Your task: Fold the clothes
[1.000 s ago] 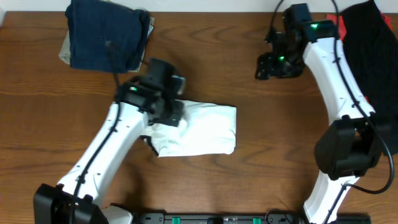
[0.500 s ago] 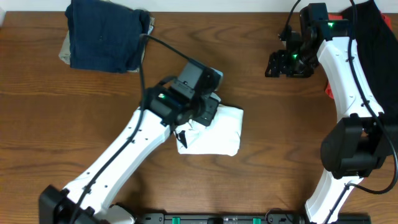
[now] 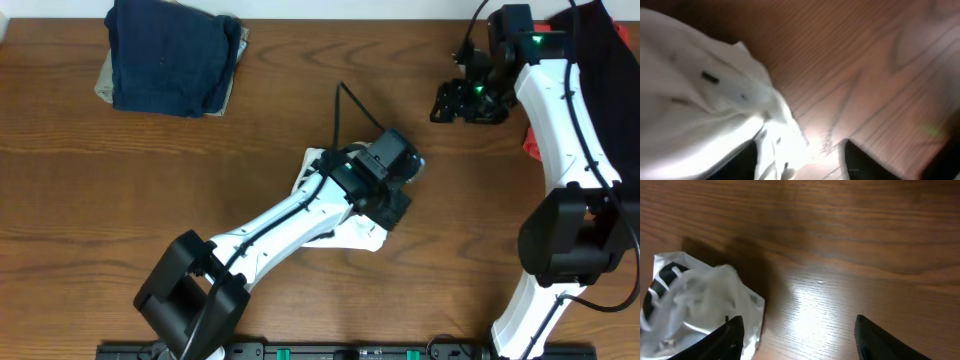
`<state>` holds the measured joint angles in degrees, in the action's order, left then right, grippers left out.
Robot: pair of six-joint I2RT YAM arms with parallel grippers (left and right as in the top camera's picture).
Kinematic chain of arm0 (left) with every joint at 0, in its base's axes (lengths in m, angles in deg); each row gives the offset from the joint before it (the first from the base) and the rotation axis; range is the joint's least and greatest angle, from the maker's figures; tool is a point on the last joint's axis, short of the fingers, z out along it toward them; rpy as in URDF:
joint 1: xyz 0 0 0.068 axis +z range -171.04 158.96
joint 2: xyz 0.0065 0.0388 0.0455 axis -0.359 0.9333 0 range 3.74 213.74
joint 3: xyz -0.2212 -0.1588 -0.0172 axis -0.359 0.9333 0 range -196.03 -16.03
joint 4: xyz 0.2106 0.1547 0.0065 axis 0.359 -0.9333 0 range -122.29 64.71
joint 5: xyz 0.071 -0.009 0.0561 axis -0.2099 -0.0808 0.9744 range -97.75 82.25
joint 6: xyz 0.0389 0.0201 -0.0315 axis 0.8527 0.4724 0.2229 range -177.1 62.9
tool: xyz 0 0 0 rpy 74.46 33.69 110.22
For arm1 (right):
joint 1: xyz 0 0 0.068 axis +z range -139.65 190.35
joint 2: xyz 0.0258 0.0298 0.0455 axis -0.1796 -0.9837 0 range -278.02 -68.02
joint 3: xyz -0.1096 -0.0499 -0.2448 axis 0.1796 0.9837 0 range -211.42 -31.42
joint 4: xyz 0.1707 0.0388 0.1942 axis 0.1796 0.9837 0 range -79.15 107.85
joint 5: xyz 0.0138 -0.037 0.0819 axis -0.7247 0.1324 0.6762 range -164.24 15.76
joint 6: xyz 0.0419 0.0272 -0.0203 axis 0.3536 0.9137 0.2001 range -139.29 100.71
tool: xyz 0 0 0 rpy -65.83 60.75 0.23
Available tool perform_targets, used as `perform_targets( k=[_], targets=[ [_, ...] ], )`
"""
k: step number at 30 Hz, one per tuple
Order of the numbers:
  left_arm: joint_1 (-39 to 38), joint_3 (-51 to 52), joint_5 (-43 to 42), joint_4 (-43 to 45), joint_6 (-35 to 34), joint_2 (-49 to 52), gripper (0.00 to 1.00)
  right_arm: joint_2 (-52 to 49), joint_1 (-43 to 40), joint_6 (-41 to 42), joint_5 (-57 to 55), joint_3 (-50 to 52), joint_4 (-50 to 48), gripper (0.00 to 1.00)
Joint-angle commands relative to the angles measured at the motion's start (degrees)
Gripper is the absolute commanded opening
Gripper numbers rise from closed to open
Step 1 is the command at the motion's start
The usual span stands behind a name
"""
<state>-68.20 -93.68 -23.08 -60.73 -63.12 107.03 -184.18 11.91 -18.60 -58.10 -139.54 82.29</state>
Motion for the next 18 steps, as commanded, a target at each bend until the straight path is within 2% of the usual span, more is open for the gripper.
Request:
perform_targets(
  k=[1, 5, 9, 13, 18],
  targets=[
    [0.59, -1.38, -0.52, 0.48, -1.22, -0.85, 0.78, -0.33, -2.60, 0.28, 1.81, -0.85, -0.24, 0.69],
    [0.76, -3.21, -0.52, 0.31, -1.44, -1.20, 0.95, -0.33, -4.09, -2.29, 6.27, -0.85, -0.44, 0.69],
    [2.93, -8.48, -0.50, -1.79, -1.79, -4.22, 0.98, -0.33, -4.17, -3.32, 6.86, -0.85, -0.11, 0.69],
    [8.72, -13.99, 0.07, -4.85, -1.79, -10.27, 0.99, -0.33, -2.43, -7.30, 11.58, -0.85, 1.01, 0.69],
    [17.77, -14.34, 8.72, -7.54, -1.77, -17.57, 0.98, -0.33, 2.93, -8.55, 12.83, -0.83, 2.69, 0.68]
  ],
)
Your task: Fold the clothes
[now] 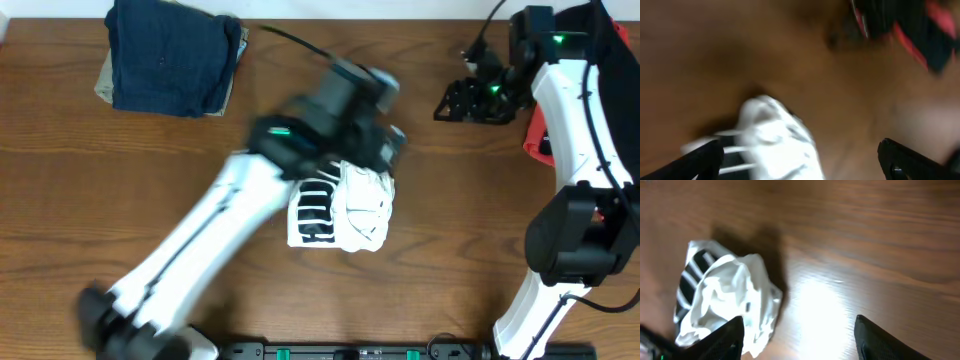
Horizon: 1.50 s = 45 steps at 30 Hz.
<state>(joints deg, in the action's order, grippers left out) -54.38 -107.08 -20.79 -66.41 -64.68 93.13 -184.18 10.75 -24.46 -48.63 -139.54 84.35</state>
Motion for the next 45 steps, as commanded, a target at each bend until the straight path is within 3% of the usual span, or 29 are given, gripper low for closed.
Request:
perform_targets(
  k=[1, 5, 10, 23, 26, 31, 40, 45],
  targets=[
    [5.57, -0.92, 8.33, -2.99, -0.22, -4.42, 0.98, -0.33, 5.68, -2.71, 3.28, -0.79, 0.87, 0.67],
    [12.11, -0.90, 14.27, -8.92, -0.22, -4.66, 0.98, -0.33, 11.82, -2.67, 2.73, 0.15, 0.76, 0.63],
    [17.92, 0.33, 14.62, -14.19, -0.22, -3.10, 0.98, -0.33, 17.68, -2.43, 2.54, 2.84, 0.39, 0.62],
    [22.73, 2.67, 15.69, -17.40, 0.00, -2.86, 0.98, -0.33, 27.98, 3.02, 3.10, 12.68, -7.85, 0.54],
    [22.73, 2.67, 15.69, -17.55, 0.00, -2.86, 0.98, -0.33, 29.03, 3.65, 2.78, 14.29, -9.14, 0.43],
    [22.73, 2.67, 15.69, -17.55, 0.00, -2.84, 0.98, 0.13, 28.28, 5.14, 1.36, 14.36, -9.55, 0.01],
    [22.71, 2.71, 15.67, -17.55, 0.00, -2.78, 0.98, 3.37, 21.64, 9.62, -13.46, 14.43, -1.81, 0.01],
    [22.71, 2.71, 15.67, -17.66, 0.00, -1.79, 0.98, 3.32, 19.69, 10.78, -16.28, 19.12, -3.04, 0.01]
  ],
)
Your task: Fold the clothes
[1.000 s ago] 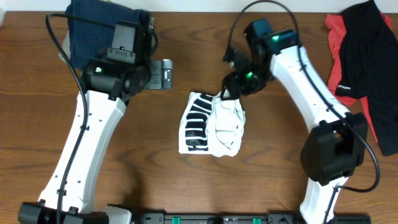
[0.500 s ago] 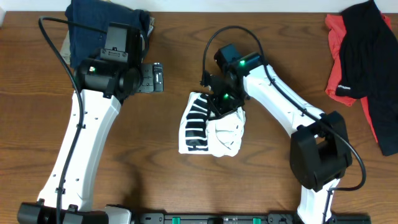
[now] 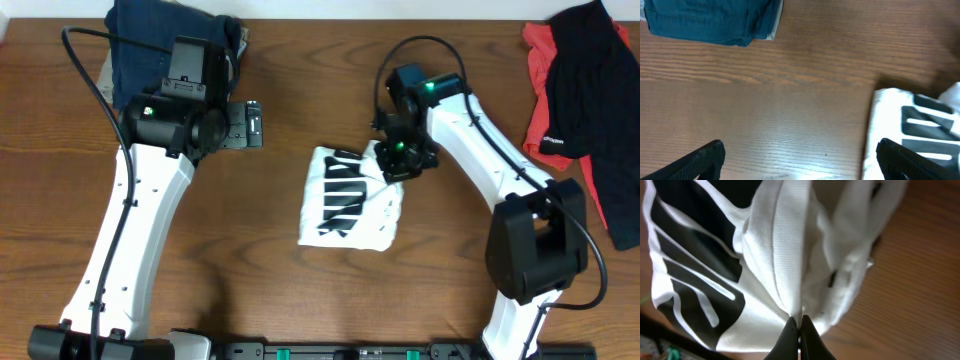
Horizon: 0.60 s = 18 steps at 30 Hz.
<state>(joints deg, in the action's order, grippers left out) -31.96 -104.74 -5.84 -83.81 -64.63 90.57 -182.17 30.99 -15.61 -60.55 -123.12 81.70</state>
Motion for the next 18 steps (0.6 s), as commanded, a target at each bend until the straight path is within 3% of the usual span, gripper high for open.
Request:
perform_targets(
  k=[1, 2, 3, 4, 5, 6, 9, 18],
  targets=[
    [0.28, 0.37, 0.72, -0.42, -0.04, 1.05, 0.98, 1.31, -0.72, 2.05, -4.48, 4.20, -1.31, 0.02],
    [0.28, 0.37, 0.72, -0.61, -0.04, 1.51, 0.98, 1.31, -0.81, 2.05, -4.48, 5.60, -2.19, 0.09],
    [0.28, 0.37, 0.72, -0.81, -0.04, 1.99, 0.98, 1.31, -0.87, 2.05, -4.48, 6.60, -2.75, 0.25],
    [0.28, 0.37, 0.72, -0.92, -0.04, 2.49, 0.98, 1.31, -0.87, 2.03, -4.52, 7.32, -3.06, 0.48],
    [0.28, 0.37, 0.70, -1.07, -0.04, 3.04, 0.98, 1.31, -0.94, 2.05, -5.11, 7.74, -3.21, 0.62],
    [0.24, 0.37, 0.66, -1.25, -0.04, 3.52, 0.98, 1.31, -1.01, 2.14, -5.68, 7.72, -3.32, 0.69],
    [-0.07, 0.37, -1.03, -1.68, 1.11, 4.72, 0.98, 2.19, -2.27, 3.48, -6.43, 6.36, -4.37, 0.74],
    [-7.96, 0.37, -17.99, -1.66, 17.38, 8.24, 0.98, 8.04, -15.58, 4.46, -5.60, -3.78, -6.60, 0.84]
  ],
)
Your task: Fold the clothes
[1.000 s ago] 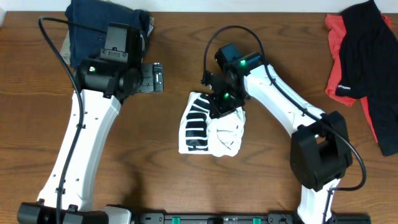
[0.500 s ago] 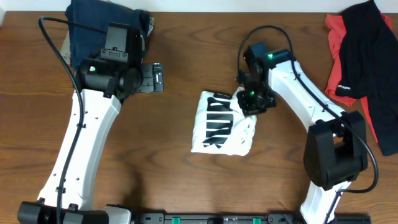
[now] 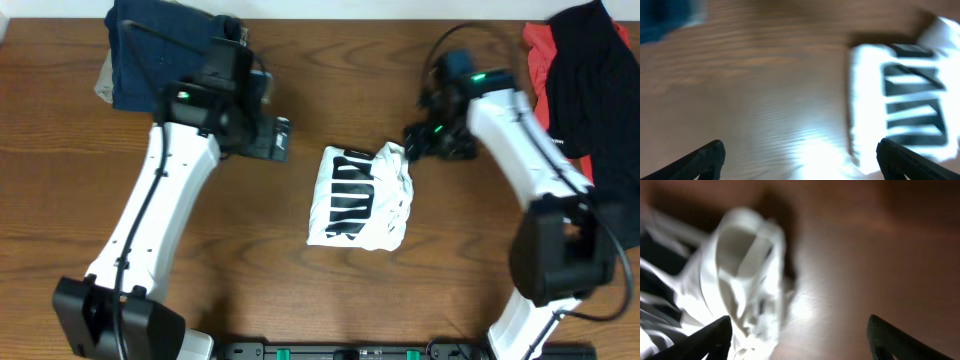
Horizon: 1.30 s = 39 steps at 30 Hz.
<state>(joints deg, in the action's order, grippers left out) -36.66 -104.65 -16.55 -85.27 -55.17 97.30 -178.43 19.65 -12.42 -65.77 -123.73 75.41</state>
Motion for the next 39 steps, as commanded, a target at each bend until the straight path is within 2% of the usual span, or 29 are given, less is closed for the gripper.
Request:
perform_targets(
  k=[1, 6, 14, 15, 18, 21, 26, 28, 34, 39],
  targets=[
    [-4.68, 0.28, -7.82, -0.09, 9.25, 1.99, 0.98, 4.81, -5.81, 1.27, 0.55, -3.58, -0.70, 0.84],
    [-12.96, 0.28, -8.57, 2.78, 13.03, 7.34, 0.98, 5.66, -11.63, 1.20, 4.68, -3.65, -0.90, 0.84],
    [-22.67, 0.28, -7.93, 9.60, 21.59, 18.93, 0.98, 5.66, -13.05, -0.11, 4.39, -3.26, 0.74, 0.85],
    [-23.41, 0.28, -6.19, 9.92, 21.59, 19.85, 0.98, 5.66, -13.05, -0.11, 4.39, -3.26, 0.79, 0.85],
    [-25.07, 0.28, 6.14, 9.86, 21.57, 22.67, 0.98, 5.66, -13.05, -0.17, 4.39, -3.23, 0.79, 0.85],
    [-24.98, 0.28, 11.50, 9.79, 21.57, 25.31, 0.98, 5.66, -13.05, -0.28, 4.39, -3.23, 0.74, 0.84],
    [-23.45, 0.28, 12.31, 9.70, 21.27, 29.70, 0.98, 5.66, -13.05, -0.28, 2.82, -3.23, 0.90, 0.85],
    [-22.69, 0.28, 15.17, 9.38, 19.89, 30.88, 0.98, 5.66, -13.05, -0.28, 2.64, -3.23, 0.92, 0.84],
    [-18.69, 0.28, 30.77, 9.62, 19.74, 31.71, 0.98, 5.66, -13.05, -0.28, 2.64, -3.23, 0.55, 0.85],
    [-13.22, 0.09, 42.25, 15.13, 24.44, 31.67, 0.98, 5.66, -13.05, -0.28, 2.67, -3.23, 0.55, 0.85]
  ],
)
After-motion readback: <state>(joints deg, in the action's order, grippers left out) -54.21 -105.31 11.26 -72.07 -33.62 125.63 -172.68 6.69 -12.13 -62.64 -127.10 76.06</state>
